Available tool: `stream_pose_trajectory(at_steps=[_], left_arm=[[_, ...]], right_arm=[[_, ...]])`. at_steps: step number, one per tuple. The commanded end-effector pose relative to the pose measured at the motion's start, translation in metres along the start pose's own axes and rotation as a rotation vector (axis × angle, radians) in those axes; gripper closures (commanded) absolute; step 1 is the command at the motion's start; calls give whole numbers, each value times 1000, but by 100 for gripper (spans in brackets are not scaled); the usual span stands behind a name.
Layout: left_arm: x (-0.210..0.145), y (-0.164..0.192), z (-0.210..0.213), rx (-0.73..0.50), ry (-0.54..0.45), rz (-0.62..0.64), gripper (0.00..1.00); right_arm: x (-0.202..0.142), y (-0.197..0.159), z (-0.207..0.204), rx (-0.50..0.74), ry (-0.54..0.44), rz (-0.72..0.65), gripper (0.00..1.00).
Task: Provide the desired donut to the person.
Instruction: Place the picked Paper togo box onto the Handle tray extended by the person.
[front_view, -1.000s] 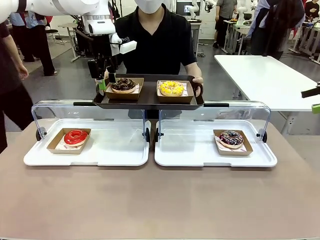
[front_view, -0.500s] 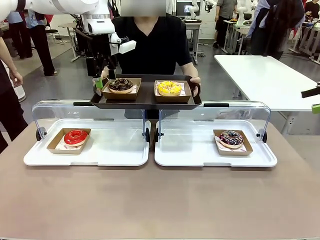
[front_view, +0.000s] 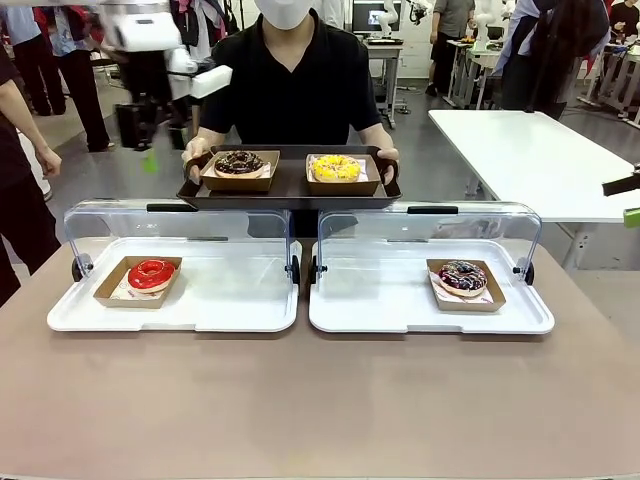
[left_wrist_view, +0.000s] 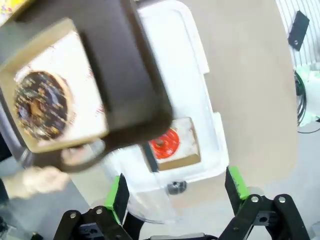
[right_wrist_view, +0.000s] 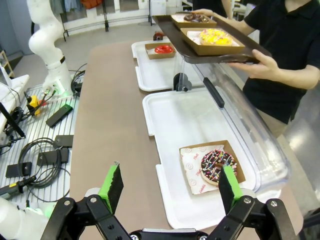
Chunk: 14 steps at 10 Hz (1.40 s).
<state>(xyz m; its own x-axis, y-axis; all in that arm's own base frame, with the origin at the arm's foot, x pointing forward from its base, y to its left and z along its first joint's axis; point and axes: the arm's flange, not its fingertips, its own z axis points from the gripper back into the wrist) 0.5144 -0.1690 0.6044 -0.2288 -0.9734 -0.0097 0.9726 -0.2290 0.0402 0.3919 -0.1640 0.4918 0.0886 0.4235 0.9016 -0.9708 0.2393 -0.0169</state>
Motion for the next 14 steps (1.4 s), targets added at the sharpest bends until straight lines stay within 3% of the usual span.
stream_pose_trajectory(at_steps=[1, 4, 6, 14], left_arm=[[-32, -57, -20, 54, -40, 28, 0], [-61, -96, -40, 64, -53, 96, 0], [-77, -95, -43, 58, -49, 127, 0], [-74, -98, -43, 36, -37, 137, 0]], right_arm=[[0, 0, 0, -4, -10, 7, 0], [0, 0, 0, -4, -10, 7, 0], [0, 0, 0, -4, -10, 7, 0], [0, 0, 0, -4, -10, 7, 0]])
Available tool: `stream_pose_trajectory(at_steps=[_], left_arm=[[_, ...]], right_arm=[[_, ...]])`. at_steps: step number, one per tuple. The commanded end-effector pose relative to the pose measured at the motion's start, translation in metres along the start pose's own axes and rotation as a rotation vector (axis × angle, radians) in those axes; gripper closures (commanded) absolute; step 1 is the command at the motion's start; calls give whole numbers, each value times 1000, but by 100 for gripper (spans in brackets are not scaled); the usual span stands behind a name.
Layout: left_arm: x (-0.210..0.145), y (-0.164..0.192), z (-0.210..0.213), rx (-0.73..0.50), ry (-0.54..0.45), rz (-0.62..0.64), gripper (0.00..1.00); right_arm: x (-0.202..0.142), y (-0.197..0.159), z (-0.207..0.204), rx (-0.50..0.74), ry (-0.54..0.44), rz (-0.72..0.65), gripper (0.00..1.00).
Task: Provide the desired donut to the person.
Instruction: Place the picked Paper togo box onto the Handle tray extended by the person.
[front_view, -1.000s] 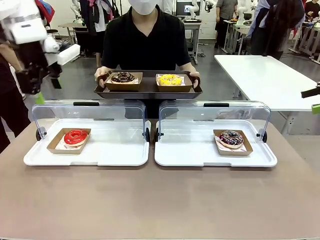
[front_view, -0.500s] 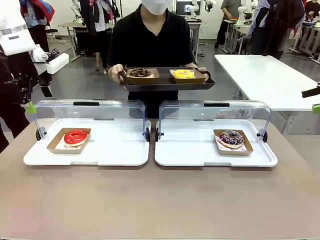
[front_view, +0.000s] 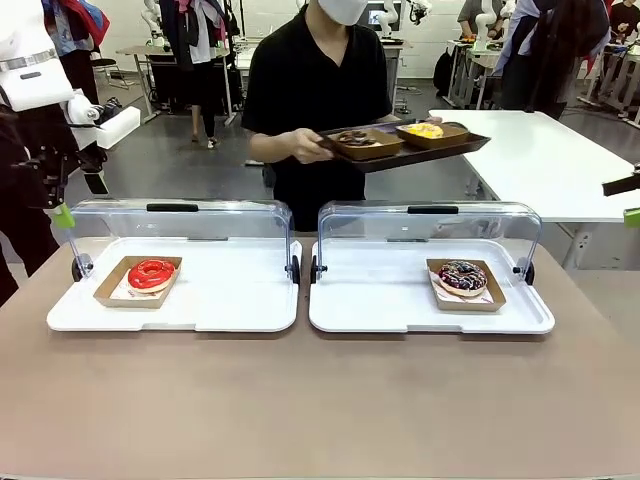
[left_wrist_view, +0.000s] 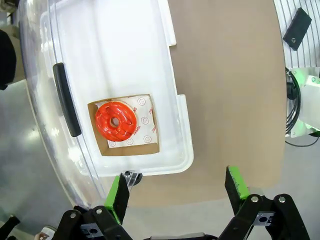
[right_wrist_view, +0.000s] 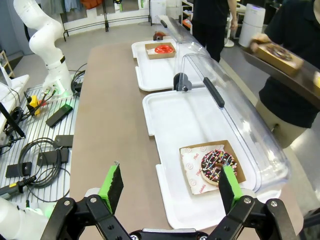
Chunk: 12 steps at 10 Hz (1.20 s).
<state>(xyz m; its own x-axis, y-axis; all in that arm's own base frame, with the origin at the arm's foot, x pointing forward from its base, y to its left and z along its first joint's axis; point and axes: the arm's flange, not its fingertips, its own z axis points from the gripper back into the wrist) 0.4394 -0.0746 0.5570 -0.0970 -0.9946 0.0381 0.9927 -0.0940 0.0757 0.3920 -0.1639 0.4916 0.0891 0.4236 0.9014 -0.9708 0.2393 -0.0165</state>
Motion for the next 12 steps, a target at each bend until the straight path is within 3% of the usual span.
stream_pose_trajectory(at_steps=[1, 2, 4, 7, 9, 12], left_arm=[[0, -2, 2, -1, 3, 1, 0], [0, 0, 0, 0, 0, 0, 0], [-60, 2, 16, -63, -362, -4, 0], [-155, -20, 2, -21, -744, -3, 0], [-215, -35, -10, 70, -932, 76, 0], [-267, -61, -35, 77, -1077, 169, 0]], right_arm=[[0, 0, 0, -4, -10, 7, 0], [0, 0, 0, -4, -10, 7, 0], [0, 0, 0, -4, -10, 7, 0], [0, 0, 0, -4, -10, 7, 0], [0, 0, 0, -4, -10, 7, 0], [0, 0, 0, -4, -10, 7, 0]])
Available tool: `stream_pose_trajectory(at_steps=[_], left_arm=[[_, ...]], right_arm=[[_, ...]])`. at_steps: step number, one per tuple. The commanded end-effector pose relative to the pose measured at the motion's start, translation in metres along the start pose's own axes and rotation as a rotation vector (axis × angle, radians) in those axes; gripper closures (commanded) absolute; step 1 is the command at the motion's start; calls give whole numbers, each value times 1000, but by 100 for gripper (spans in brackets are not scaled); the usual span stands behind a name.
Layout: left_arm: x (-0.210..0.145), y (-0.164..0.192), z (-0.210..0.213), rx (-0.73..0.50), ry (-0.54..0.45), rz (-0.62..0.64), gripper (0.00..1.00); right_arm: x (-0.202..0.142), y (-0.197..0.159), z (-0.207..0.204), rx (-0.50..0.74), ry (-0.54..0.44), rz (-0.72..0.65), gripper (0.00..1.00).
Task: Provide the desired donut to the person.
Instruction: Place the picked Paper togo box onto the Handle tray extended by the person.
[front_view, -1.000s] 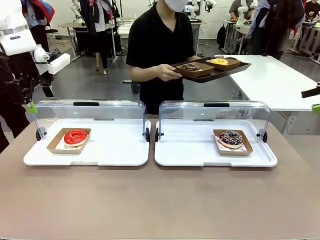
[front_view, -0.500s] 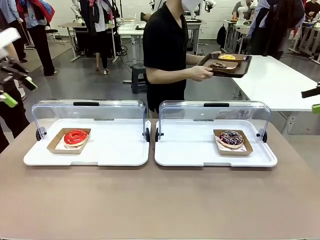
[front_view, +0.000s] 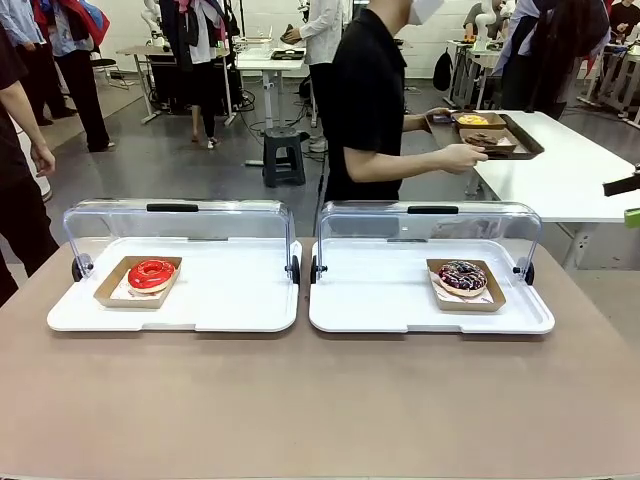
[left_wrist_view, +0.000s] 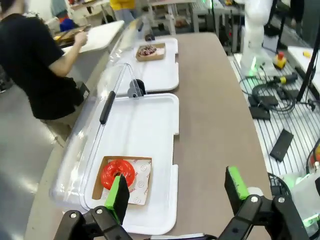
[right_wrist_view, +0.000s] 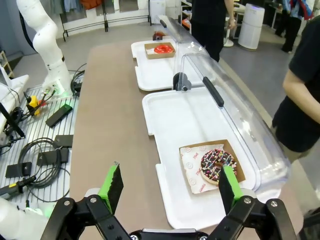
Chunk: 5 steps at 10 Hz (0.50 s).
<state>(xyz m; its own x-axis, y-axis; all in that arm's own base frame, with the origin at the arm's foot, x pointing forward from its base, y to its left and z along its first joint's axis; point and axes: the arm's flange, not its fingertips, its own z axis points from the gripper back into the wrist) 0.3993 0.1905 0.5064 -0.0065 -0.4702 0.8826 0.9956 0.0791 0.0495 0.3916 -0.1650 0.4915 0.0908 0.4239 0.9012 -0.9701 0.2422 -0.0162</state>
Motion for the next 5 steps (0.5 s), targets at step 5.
stream_pose_trajectory(at_steps=[5], left_arm=[[-14, 4, 12, 24, -62, 25, 0]], right_arm=[[0, -1, -1, -2, -11, 9, 0]])
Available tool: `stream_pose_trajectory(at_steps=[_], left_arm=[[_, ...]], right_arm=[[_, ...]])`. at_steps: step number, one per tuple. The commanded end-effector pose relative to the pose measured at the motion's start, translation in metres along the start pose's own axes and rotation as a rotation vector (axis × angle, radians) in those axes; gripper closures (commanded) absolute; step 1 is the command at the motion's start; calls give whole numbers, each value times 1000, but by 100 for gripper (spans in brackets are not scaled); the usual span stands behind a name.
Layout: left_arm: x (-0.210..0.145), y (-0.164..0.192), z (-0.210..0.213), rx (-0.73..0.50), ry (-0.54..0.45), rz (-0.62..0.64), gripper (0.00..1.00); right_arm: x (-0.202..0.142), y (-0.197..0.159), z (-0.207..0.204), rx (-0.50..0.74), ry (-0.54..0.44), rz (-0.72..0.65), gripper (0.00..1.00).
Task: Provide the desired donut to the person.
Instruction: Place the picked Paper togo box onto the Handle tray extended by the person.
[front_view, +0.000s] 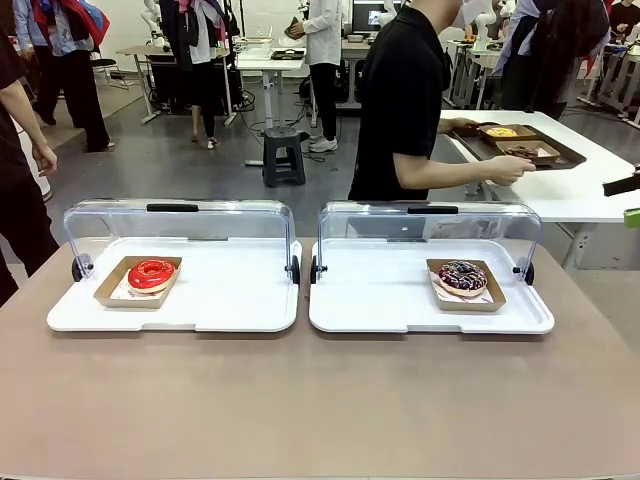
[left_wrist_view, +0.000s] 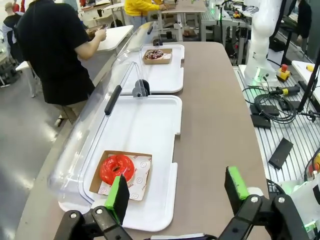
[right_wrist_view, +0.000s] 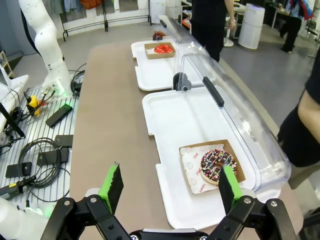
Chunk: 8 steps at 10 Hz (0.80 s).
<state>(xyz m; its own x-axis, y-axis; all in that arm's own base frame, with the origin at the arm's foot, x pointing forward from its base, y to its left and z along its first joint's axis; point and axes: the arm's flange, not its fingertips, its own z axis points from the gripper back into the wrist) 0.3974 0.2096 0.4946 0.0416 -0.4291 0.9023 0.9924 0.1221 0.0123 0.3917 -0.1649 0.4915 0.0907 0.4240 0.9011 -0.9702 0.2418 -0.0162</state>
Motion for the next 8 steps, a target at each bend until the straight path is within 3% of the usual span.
stream_pose_trajectory(at_steps=[1, 8], left_arm=[[2, 4, -1, 0, -28, -37, 0], [6, 6, -11, -17, -7, -15, 0]], right_arm=[[0, 0, -1, -2, -11, 8, 0], [0, 0, -1, -2, -11, 8, 0]])
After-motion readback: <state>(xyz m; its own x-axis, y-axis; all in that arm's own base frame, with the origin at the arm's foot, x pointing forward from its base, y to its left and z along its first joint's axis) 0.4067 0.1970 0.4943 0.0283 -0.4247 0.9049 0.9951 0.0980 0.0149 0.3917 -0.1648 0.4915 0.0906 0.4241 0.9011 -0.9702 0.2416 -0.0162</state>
